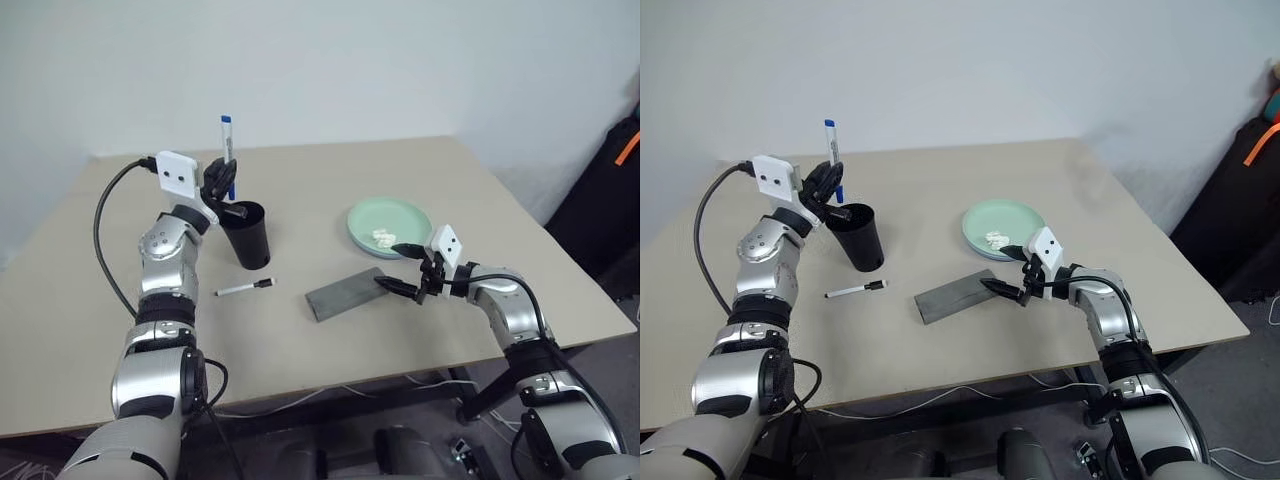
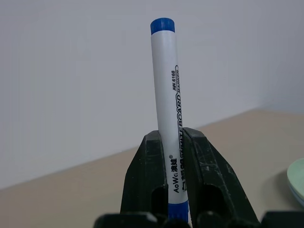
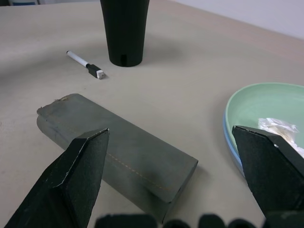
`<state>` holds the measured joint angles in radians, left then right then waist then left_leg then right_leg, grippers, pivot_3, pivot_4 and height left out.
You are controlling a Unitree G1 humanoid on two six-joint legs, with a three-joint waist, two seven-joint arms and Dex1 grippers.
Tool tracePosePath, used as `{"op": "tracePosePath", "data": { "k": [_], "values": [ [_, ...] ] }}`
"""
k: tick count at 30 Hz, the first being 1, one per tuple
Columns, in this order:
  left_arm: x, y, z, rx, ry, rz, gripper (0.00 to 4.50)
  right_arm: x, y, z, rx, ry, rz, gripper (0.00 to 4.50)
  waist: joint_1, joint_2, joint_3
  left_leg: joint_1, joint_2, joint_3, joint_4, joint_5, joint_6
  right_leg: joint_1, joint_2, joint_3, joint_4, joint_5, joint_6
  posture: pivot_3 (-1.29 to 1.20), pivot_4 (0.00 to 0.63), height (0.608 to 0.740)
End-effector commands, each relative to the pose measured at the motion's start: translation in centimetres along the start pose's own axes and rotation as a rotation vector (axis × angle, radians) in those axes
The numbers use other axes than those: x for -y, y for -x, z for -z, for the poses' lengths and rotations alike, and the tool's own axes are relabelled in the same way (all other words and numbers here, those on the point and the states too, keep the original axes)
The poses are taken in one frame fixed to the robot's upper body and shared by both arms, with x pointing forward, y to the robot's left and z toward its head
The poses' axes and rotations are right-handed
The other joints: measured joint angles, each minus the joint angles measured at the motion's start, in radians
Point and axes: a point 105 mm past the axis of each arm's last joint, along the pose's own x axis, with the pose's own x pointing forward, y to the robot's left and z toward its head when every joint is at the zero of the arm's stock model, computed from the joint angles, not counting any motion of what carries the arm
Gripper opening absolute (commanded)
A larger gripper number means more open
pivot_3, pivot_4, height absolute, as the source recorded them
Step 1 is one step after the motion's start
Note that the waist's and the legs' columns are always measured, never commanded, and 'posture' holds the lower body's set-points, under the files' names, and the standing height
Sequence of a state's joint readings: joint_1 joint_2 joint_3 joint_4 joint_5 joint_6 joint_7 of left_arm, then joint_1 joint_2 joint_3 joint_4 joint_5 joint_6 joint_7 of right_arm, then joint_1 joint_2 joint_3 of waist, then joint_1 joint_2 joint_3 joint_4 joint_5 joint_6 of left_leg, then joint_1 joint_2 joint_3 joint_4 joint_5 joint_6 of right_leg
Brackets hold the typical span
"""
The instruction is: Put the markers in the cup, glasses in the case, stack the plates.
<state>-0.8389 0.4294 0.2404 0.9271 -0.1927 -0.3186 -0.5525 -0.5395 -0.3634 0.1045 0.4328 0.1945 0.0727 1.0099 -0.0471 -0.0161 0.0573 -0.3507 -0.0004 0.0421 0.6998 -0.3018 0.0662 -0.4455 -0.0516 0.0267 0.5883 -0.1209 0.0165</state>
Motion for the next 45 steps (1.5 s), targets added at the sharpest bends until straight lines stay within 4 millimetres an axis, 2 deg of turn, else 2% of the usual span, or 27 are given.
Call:
{"op": "tracePosePath", "data": {
  "k": [1,11,20,21,31,36,40,45],
  "values": [
    [0.2,-1.0,-1.8,0.061,-0.028,0.007,0.08,0.1,-0.2,-1.9,0.054,0.042,-0.003,4.50,0.000,0.000,0.000,0.000,0.000,0.000,0.000,0.000,0.000,0.000,0.000,0.000,0.000,0.000,0.000,0.00,0.000,0.720],
    [0.3,-1.0,-1.1,0.055,0.033,0.005,0.08,0.1,-0.1,-1.9,0.055,0.039,0.005,4.50,0.000,0.000,0.000,0.000,0.000,0.000,0.000,0.000,0.000,0.000,0.000,0.000,0.000,0.000,0.000,0.00,0.000,0.720],
    [0.2,-0.8,-1.0,0.055,0.043,0.000,3.12,0.2,-0.3,-2.1,0.059,0.044,-0.001,4.50,0.000,0.000,0.000,0.000,0.000,0.000,0.000,0.000,0.000,0.000,0.000,0.000,0.000,0.000,0.000,0.00,0.000,0.720],
    [0.3,-0.8,-1.0,0.055,0.042,0.001,3.34,0.2,-0.3,-2.1,0.059,0.044,-0.002,4.50,0.000,0.000,0.000,0.000,0.000,0.000,0.000,0.000,0.000,0.000,0.000,0.000,0.000,0.000,0.000,0.00,0.000,0.720],
    [0.4,-0.8,-1.1,0.056,0.045,0.008,3.34,0.2,-0.3,-2.1,0.060,0.044,-0.005,4.50,0.000,0.000,0.000,0.000,0.001,-0.001,0.000,0.000,0.000,0.000,0.000,-0.001,0.000,0.000,0.000,0.00,0.000,0.720],
    [0.9,-1.1,-4.8,0.133,0.095,0.173,3.34,-0.1,-0.4,-1.9,0.058,0.037,-0.009,4.50,-0.001,-0.001,0.000,-0.001,0.001,0.000,0.000,0.000,0.000,0.000,0.000,-0.002,0.000,0.000,0.000,0.00,0.000,0.720],
    [2.0,-0.4,-7.6,0.127,0.082,0.381,3.34,-0.3,-0.4,-1.9,0.058,0.034,-0.014,4.50,-0.006,-0.001,0.000,-0.004,0.000,-0.001,0.000,0.000,0.000,-0.003,0.000,-0.002,0.000,0.000,0.000,0.00,0.000,0.720],
    [2.3,0.1,-8.2,0.106,0.090,0.435,3.34,-0.3,-0.5,-1.9,0.058,0.034,-0.015,4.50,-0.003,-0.001,0.000,-0.005,0.001,-0.001,0.000,0.000,0.000,-0.003,0.000,-0.002,0.000,0.000,0.000,0.00,0.000,0.720]
  ]
}}
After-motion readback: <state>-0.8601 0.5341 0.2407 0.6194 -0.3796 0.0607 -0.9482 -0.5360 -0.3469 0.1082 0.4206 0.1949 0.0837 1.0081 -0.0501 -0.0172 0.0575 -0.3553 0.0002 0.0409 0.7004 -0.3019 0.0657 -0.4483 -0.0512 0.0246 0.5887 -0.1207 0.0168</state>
